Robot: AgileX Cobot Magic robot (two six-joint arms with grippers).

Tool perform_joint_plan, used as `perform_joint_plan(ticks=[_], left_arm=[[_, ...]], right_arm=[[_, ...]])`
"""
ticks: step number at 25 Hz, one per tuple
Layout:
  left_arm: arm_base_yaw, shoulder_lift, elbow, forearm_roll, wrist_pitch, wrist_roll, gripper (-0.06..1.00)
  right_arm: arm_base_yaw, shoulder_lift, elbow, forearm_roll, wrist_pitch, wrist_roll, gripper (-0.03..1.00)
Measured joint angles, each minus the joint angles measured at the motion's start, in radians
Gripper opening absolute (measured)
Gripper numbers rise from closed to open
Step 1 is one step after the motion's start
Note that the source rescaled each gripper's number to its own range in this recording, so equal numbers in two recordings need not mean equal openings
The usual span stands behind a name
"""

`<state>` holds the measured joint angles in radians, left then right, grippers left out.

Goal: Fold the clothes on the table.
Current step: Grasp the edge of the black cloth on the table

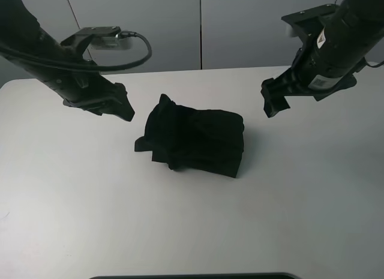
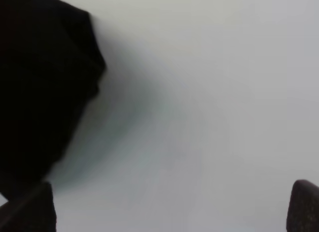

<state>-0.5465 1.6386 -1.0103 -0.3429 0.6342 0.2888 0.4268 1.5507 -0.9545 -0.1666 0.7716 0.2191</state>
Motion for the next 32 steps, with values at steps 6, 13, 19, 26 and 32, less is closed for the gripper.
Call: perform_joint_plan(ticks=[6,13,19,26,32], left_arm=[[-0.145,0.054,-0.164,-0.002,0.061,-0.02,0.96],[-0.285,0.239,-0.417,0.143,0.162,-0.108,0.96],[-0.331,0.391,-0.581,0.264,0.283,-0.198,0.96],[-0.331,0.472,-0.626,0.46,0.411,-0.323,0.96],[-0.288,0.472,-0.628,0.534,0.497,-0.357,0.96]], right_arm=[[-0.019,-0.014,0.064,0.019,0.005,0.0,1.0],[-0.019,-0.016,0.071,0.051,-0.006,0.0,1.0],[-0.019,-0.016,0.071,0.055,-0.006,0.0,1.0],[-0.019,-0.016,0.071,0.055,-0.01,0.0,1.0],[-0.019,-0.016,0.071,0.055,-0.032,0.0,1.0]])
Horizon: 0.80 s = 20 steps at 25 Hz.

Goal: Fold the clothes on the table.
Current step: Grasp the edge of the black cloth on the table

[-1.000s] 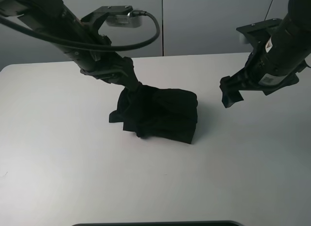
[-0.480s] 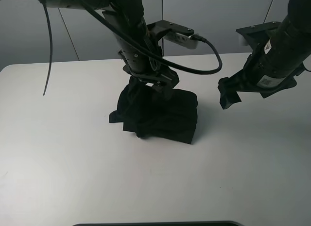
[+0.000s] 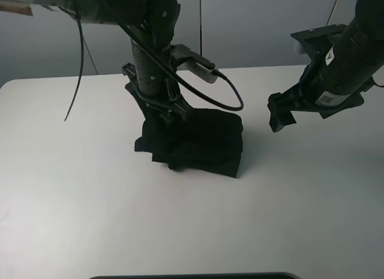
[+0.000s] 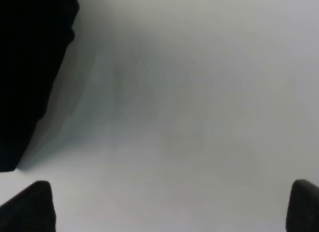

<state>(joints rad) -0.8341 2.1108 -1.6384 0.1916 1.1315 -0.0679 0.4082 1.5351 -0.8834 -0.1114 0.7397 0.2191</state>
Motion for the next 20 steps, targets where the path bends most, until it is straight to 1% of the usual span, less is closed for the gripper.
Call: perform_joint_plan(ticks=[4,6,8,12,14,17,20], left_arm=[[0.091,0.0,0.0,-0.01,0.014,-0.004,0.96],[0.139,0.0,0.0,-0.029,0.014,-0.005,0.96],[0.17,-0.002,0.0,-0.048,0.014,0.008,0.96],[0.177,-0.004,0.0,-0.087,0.005,0.034,0.96],[0.177,-0.018,0.0,-0.145,-0.028,0.05,0.96],[0.177,-0.064,0.0,-0.229,-0.072,0.109,0.96],[0.173,-0.112,0.0,-0.291,-0.079,0.221,0.96]], right_arm=[[0.0,0.0,0.0,0.0,0.0,-0.009,1.0],[0.0,0.0,0.0,0.0,0.0,-0.011,1.0],[0.0,0.0,0.0,0.0,0.0,-0.014,1.0],[0.0,0.0,0.0,0.0,-0.01,-0.015,1.0],[0.0,0.0,0.0,0.0,-0.013,-0.022,1.0],[0.0,0.0,0.0,0.0,-0.015,-0.026,1.0],[0.0,0.0,0.0,0.0,-0.017,-0.03,1.0]])
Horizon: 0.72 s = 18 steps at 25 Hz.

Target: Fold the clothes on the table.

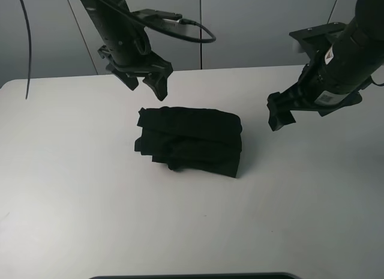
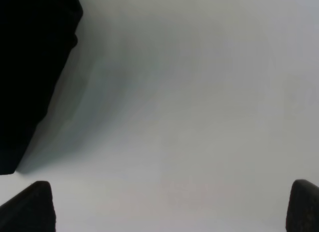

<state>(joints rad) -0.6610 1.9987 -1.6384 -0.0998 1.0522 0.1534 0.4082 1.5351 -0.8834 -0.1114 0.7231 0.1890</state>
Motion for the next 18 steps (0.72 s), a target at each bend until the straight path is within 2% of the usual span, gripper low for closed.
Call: perform_joint_plan(ticks=[3,6,18], left_arm=[[-0.014,-0.007,0.0,-0.013,0.04,0.107,0.96],[-0.027,0.011,0.0,-0.02,0.065,0.152,0.96],[-0.055,0.229,0.0,-0.022,0.041,0.135,0.96]], right_arm=[[0.0,0.0,0.0,0.0,-0.007,-0.002,1.0],[0.0,0.0,0.0,0.006,-0.007,-0.011,1.0],[0.0,0.0,0.0,0.026,-0.006,-0.017,1.0]])
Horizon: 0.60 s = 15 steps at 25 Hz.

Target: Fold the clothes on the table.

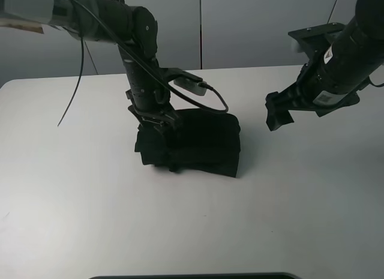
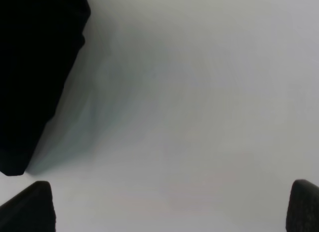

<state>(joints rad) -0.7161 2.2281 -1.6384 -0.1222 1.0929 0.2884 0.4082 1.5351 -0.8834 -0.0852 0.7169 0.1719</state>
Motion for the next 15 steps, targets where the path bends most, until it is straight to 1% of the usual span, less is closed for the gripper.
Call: perform_joint_plan(ticks=[6,10,11,13,15], left_arm=[[0.0,-0.023,0.0,-0.013,-0.004,-0.019,0.96],[0.0,-0.134,0.0,-0.029,-0.043,-0.022,0.96],[0.0,-0.168,0.0,-0.017,-0.05,-0.022,0.96],[0.0,-0.252,0.0,0.03,-0.048,-0.03,0.96],[0.0,-0.321,-0.001,0.108,-0.032,-0.06,0.96]], right_arm=[[0.0,0.0,0.0,0.0,0.016,-0.004,1.0],[0.0,0.0,0.0,0.024,0.02,-0.015,1.0],[0.0,0.0,0.0,0.029,0.028,-0.023,1.0],[0.0,0.0,0.0,0.046,0.048,-0.042,1.0],[0.0,-0.009,0.0,0.048,0.064,-0.055,1.0]])
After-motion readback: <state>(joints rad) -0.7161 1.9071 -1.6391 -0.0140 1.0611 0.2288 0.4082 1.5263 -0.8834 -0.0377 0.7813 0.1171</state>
